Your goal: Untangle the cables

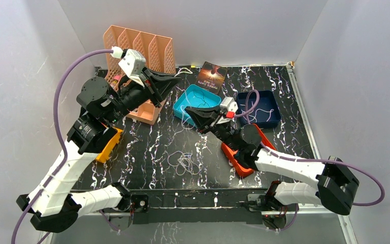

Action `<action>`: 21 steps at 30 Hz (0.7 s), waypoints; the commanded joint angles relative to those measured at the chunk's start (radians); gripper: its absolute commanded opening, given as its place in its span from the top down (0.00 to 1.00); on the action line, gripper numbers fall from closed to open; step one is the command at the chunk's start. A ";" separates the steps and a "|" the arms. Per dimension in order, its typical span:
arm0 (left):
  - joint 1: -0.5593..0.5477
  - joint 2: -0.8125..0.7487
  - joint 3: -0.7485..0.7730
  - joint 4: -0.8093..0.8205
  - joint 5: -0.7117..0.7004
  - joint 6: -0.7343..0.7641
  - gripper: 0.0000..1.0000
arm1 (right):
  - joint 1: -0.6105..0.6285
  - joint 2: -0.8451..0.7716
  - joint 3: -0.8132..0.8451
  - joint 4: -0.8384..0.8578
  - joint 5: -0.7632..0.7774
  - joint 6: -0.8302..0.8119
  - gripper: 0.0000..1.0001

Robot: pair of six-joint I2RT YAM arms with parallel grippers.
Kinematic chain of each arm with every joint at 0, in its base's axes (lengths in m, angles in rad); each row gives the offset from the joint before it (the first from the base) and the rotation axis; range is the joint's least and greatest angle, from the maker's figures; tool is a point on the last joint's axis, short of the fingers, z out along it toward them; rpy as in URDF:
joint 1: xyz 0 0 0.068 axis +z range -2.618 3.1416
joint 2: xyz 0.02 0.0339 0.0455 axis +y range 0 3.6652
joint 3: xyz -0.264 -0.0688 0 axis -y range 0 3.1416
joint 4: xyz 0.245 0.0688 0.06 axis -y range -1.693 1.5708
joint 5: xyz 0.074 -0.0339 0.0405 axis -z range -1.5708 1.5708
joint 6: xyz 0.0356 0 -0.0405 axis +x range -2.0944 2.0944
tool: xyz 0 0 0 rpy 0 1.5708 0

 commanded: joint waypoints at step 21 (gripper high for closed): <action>-0.002 -0.105 -0.406 -0.027 -0.289 -0.117 0.39 | -0.017 -0.310 0.300 -1.006 0.675 0.024 1.00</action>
